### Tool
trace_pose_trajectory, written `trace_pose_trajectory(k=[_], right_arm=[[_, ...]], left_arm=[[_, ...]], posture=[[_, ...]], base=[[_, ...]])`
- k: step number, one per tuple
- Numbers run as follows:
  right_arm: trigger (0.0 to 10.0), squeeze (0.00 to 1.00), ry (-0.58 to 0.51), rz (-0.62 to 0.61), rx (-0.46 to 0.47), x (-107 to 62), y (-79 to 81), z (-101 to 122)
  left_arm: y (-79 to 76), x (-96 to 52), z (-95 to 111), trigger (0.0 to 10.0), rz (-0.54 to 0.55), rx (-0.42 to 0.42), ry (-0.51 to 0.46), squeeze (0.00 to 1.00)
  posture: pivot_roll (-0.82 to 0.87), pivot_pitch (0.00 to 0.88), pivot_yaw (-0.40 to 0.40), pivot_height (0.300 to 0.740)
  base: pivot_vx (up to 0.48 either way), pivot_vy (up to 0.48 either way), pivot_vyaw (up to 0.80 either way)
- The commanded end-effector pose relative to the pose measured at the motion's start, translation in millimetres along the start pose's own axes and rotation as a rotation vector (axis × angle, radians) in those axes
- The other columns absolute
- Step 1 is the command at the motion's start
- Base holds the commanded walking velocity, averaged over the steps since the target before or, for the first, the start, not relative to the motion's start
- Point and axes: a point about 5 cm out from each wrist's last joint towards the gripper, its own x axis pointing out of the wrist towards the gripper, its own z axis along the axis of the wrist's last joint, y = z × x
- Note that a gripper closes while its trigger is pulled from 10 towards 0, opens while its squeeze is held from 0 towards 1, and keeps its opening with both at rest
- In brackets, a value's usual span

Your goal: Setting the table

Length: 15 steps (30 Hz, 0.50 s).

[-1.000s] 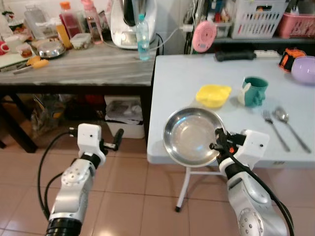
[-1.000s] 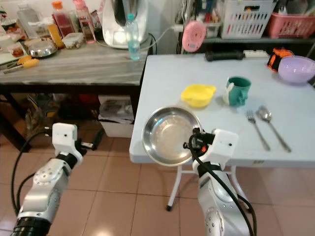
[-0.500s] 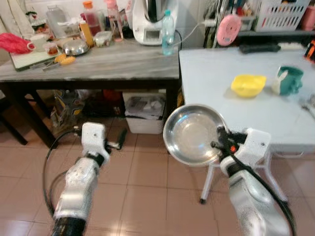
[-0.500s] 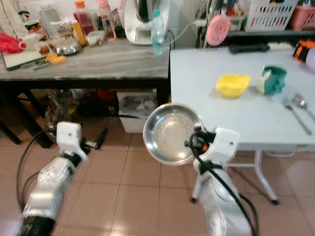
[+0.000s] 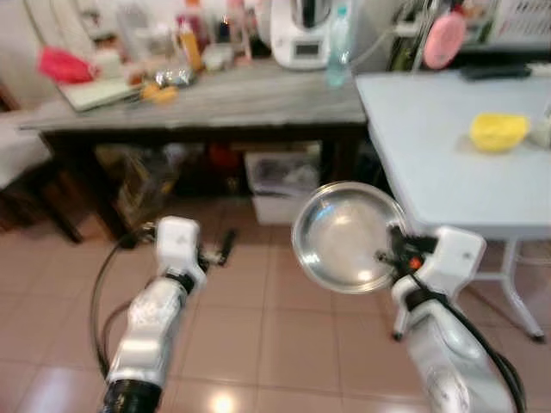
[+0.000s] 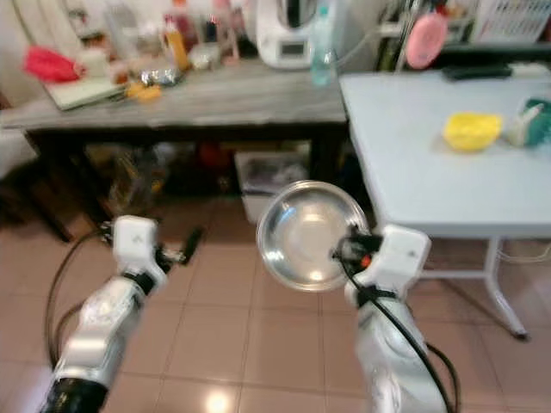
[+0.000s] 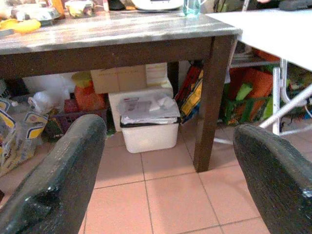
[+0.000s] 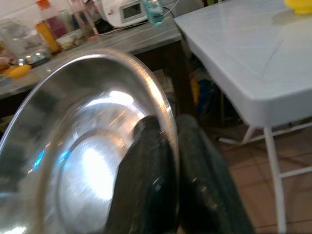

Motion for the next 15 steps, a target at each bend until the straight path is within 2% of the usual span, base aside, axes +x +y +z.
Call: trace_pose_trajectory(k=[1,9,15], right_arm=[[10.0,0.0,-0.027,0.015,0.001,1.0,6.2,5],[10.0,0.0,-0.032,0.021,-0.006,2.2,6.7,5],[10.0,0.0,-0.035,0.022,-0.01,2.1,7.4,5]], left_arm=[[5.9,1.0,9,10.0,-0.007,0.014,-0.032,0.0],[1.9,0.3,9,10.0,-0.031,0.003,-0.036,0.0],[-8.7,-5.1,3,10.0,-0.071,-0.004,-0.027,0.0]], posture=[[-0.15,0.0,0.056,0.74],[-0.15,0.0,0.056,0.74],[-0.15,0.0,0.06,0.74]], base=[[0.0,0.0,0.0],[0.0,0.0,0.0],[0.0,0.0,0.0]])
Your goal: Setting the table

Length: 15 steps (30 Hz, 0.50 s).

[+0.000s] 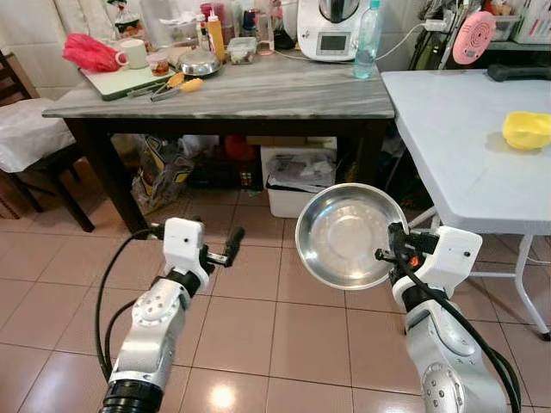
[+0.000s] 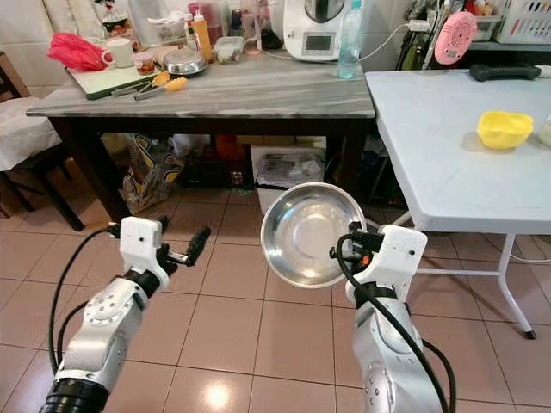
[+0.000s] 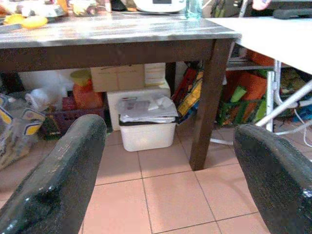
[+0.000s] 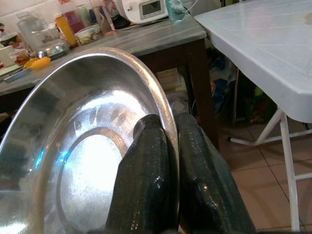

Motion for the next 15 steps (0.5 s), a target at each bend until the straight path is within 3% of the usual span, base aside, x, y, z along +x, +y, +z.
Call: trace_pose_trajectory(k=[1,15], right_arm=[[10.0,0.0,-0.018,0.007,-0.002,0.8,2.2,2.7],[10.0,0.0,-0.027,0.005,-0.029,2.1,1.0,4.3]], left_arm=[[-2.1,-1.7,1.1,10.0,-0.015,0.007,-0.005,0.0],[-4.3,2.6,3.3,10.0,-0.04,0.006,-0.007,0.0]], posture=[[-0.15,0.0,0.061,0.74],[-0.16,0.0,0.069,0.74]], base=[[0.0,0.0,0.0],[0.318,0.0,0.0]])
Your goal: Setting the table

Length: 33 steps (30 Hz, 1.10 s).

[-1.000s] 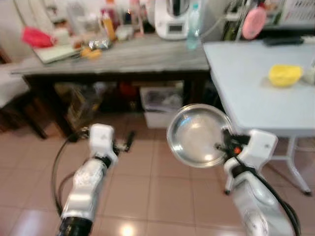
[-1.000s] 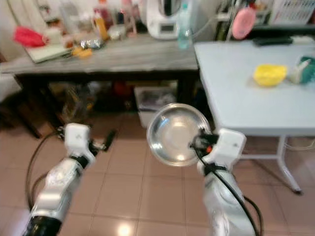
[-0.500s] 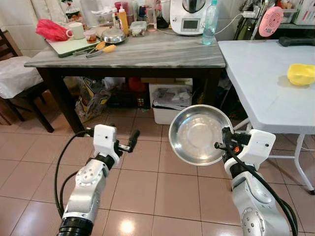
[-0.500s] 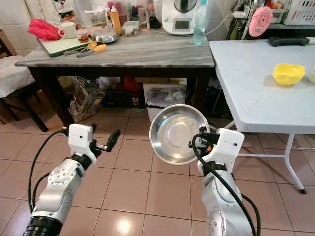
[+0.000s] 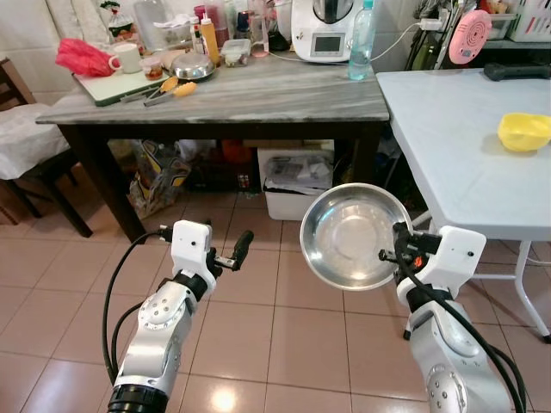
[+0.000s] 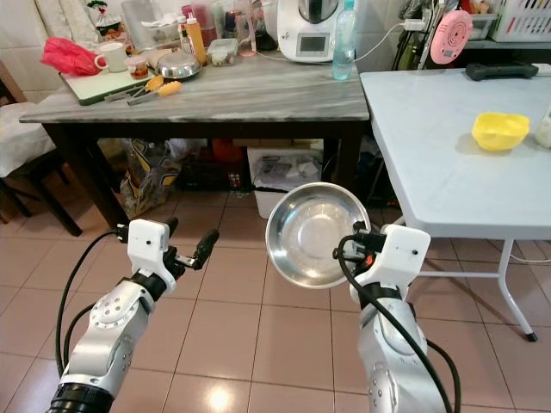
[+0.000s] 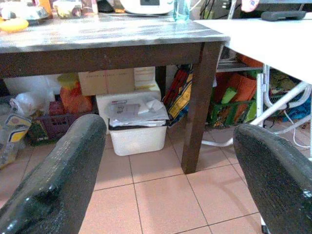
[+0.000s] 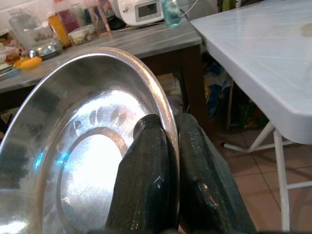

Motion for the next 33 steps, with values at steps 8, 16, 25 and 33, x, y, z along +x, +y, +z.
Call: trace_pose_trajectory(k=[8,16,25,33], right_arm=[[10.0,0.0,-0.023,0.015,-0.01,1.5,5.5,3],[10.0,0.0,-0.028,0.025,-0.021,2.4,7.0,3],[10.0,0.0,-0.029,0.024,-0.019,2.8,7.8,2],[10.0,0.0,-0.031,0.025,-0.019,2.2,7.4,3]], left_arm=[[-4.5,0.9,1,10.0,-0.031,0.01,0.005,0.0],[-7.6,2.4,1,10.0,-0.044,0.011,0.002,0.0],[-10.1,2.6,0,10.0,-0.055,0.009,0.006,0.0],[-11.4,2.0,-1,10.0,-0.066,0.015,0.011,0.0]], posture=[[-0.16,0.0,0.075,0.74],[-0.16,0.0,0.076,0.74],[-0.16,0.0,0.076,0.74],[-0.17,0.0,0.077,0.74]], base=[[0.344,0.0,0.0],[0.344,0.0,0.0],[0.345,0.0,0.0],[0.397,0.0,0.42]])
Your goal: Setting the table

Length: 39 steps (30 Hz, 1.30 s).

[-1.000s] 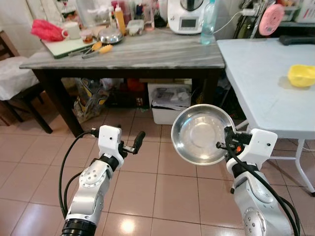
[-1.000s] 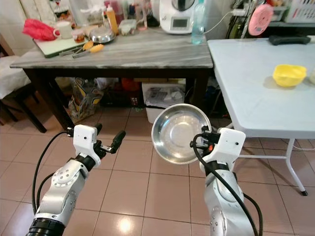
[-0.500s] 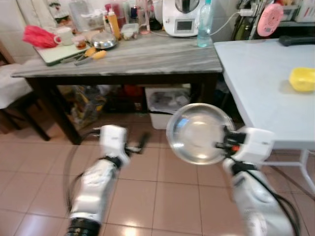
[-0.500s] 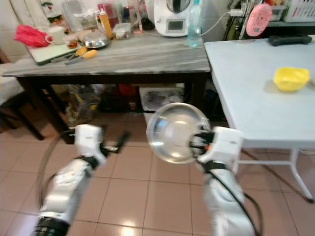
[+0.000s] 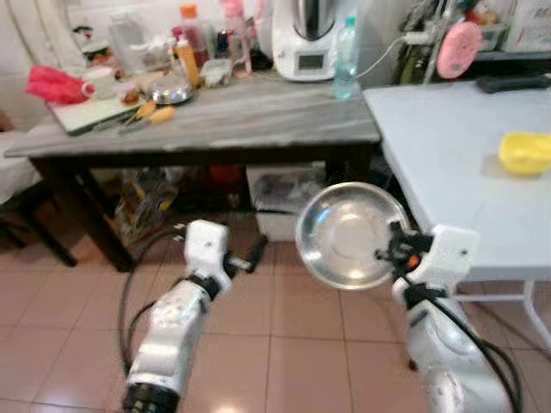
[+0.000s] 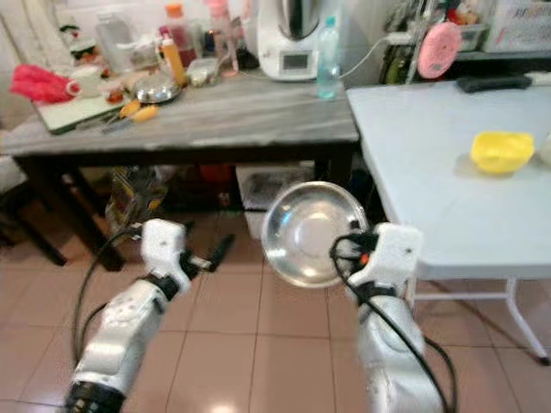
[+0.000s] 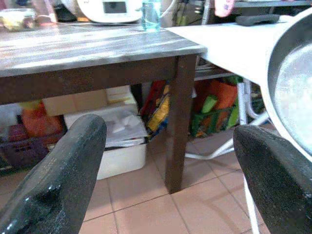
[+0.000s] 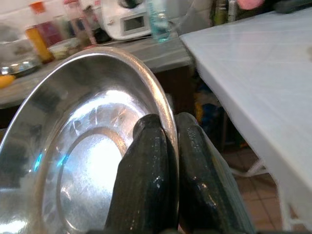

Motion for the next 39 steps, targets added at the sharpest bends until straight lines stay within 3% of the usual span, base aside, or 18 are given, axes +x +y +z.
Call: trace_pose_trajectory(k=[1,14,39], right_arm=[[10.0,0.0,-0.023,0.047,0.023,1.0,13.8,4.4],[10.0,0.0,-0.024,0.055,0.013,3.5,13.8,4.9],[10.0,0.0,-0.01,0.038,0.061,3.5,15.6,2.5]], left_arm=[[16.9,-7.5,1.1,10.0,0.041,0.034,0.009,0.0],[15.6,-6.1,-0.1,10.0,0.038,0.039,0.011,0.0],[15.4,-7.9,-1.4,10.0,0.026,0.039,0.017,0.0]], posture=[[-0.17,0.0,0.077,0.74],[-0.17,0.0,0.066,0.74],[-0.16,0.0,0.08,0.74]], base=[[0.349,0.0,0.59],[0.345,0.0,0.62],[0.344,0.0,-0.31]])
